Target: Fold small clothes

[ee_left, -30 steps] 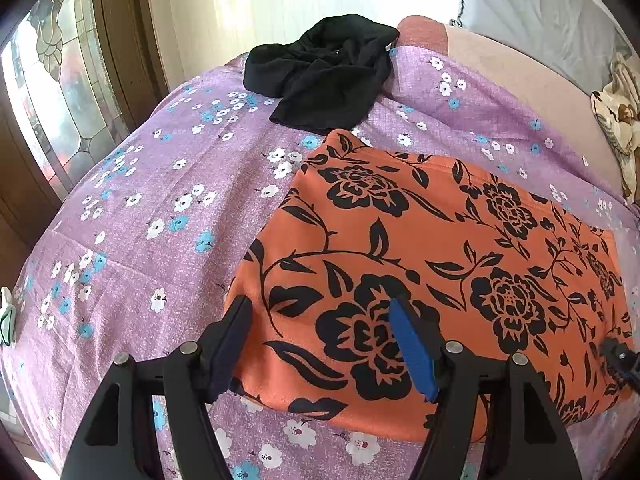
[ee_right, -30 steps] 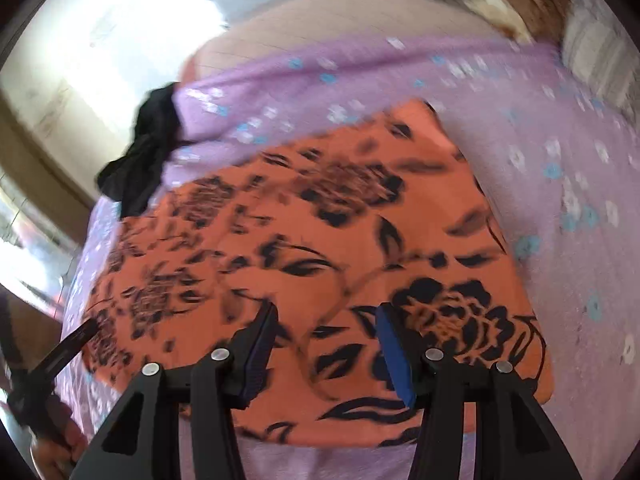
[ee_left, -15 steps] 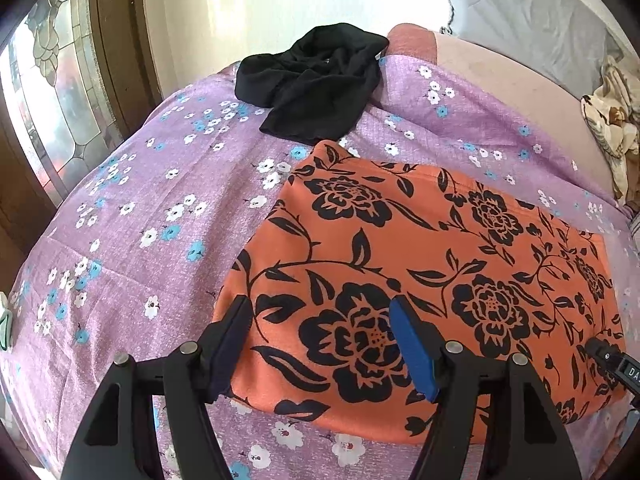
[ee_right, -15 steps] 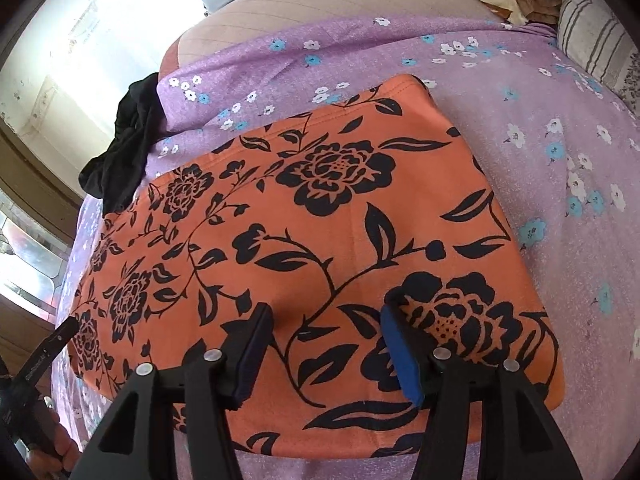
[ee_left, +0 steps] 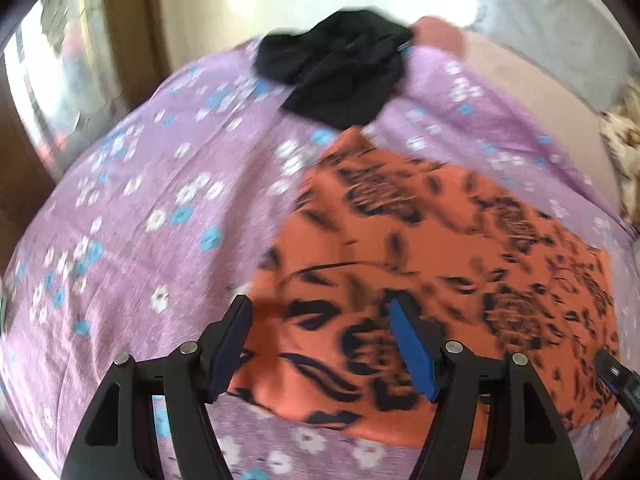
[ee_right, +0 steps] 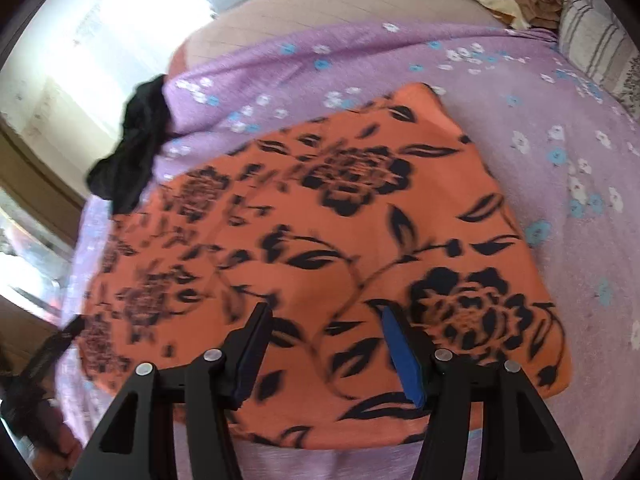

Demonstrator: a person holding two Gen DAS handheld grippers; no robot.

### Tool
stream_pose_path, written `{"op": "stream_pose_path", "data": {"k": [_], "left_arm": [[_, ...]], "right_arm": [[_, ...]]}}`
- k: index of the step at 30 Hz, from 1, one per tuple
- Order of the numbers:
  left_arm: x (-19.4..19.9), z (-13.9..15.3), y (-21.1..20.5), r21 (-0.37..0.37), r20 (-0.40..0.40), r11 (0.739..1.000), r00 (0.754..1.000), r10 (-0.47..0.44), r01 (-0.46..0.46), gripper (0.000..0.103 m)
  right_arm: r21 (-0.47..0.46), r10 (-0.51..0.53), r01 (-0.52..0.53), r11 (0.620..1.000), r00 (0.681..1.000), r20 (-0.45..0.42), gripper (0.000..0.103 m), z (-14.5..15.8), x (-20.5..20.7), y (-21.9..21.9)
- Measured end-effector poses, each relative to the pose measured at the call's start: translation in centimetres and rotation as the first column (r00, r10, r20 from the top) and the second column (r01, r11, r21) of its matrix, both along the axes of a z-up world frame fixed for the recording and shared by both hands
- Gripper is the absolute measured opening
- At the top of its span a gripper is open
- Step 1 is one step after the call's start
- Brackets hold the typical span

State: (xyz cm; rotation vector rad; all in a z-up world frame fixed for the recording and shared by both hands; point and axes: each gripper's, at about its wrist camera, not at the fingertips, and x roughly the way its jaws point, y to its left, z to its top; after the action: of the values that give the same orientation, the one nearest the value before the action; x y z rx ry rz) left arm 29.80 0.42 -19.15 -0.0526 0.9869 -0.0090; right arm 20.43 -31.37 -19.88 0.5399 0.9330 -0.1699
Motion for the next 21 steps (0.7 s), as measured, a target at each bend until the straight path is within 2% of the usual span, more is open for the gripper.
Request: {"op": "stream_pose_path", "data": {"k": [2, 4, 6, 7, 9, 13, 15, 17, 19, 21], "left_arm": [[0.8, -1.5, 0.9, -0.036, -0.074, 0.999, 0.997, 0.006, -0.008, 0.072], [1.2, -2.7, 1.4, -0.075, -0.126, 0.997, 0.992, 0.01, -0.019, 0.078], [1.0, -2.9, 1.7, -0.077, -0.126, 0.997, 0.992, 0.018, -0.028, 0.081], [0.9, -2.8, 1.6, -0.071, -0.129, 0.997, 0.992, 0.011, -0.021, 0.081], [0.4, -2.4, 1.6, -0.057, -0.131, 0.998, 0.991, 0.002, -0.01, 0.081], [-1.5, -0.6, 1.2, -0.009, -0.052, 1.0, 0.999, -0.012, 0.011, 0.081], [-1.6, -0.1, 1.1, 0.025, -0.032, 0.999, 0.999, -0.029, 0.03, 0.081], [-1.2, -0.2, 2.2, 0.017, -0.038, 1.0, 0.999, 0.002, -0.001, 0.081], [-0.6, -0.6, 3.7, 0.001, -0.05, 0.998, 0.997, 0.057, -0.057, 0.081], [0.2, -1.4, 4.9, 0.022, -0.061, 0.994, 0.992, 0.106, -0.105, 0.081]], "right_arm": [[0.012, 0.025, -0.025, 1.0, 1.0, 0.012, 0.062, 0.2, 0.1, 0.7], [0.048, 0.052, -0.052, 0.998, 0.999, -0.003, 0.062, -0.4, 0.3, 1.2], [0.072, 0.096, -0.091, 0.993, 0.993, -0.075, 0.061, -1.8, 0.7, 2.0], [0.04, 0.098, -0.096, 0.995, 0.993, -0.066, 0.06, -1.7, 0.5, 2.3], [0.032, 0.103, -0.101, 0.994, 0.992, -0.071, 0.06, -1.5, 0.4, 2.4], [0.116, 0.067, -0.063, 0.991, 0.997, -0.028, 0.06, -0.4, -1.0, 1.5], [0.11, 0.061, -0.06, 0.992, 0.998, 0.0, 0.06, 0.8, -1.3, 0.9], [0.087, 0.012, -0.015, 0.996, 0.999, 0.036, 0.06, 2.0, -1.9, -0.4], [0.13, -0.058, 0.052, 0.99, 0.997, 0.041, 0.06, 2.3, -2.4, -2.7], [0.19, -0.124, 0.122, 0.974, 0.992, -0.001, 0.06, 1.2, -2.6, -5.4]]}}
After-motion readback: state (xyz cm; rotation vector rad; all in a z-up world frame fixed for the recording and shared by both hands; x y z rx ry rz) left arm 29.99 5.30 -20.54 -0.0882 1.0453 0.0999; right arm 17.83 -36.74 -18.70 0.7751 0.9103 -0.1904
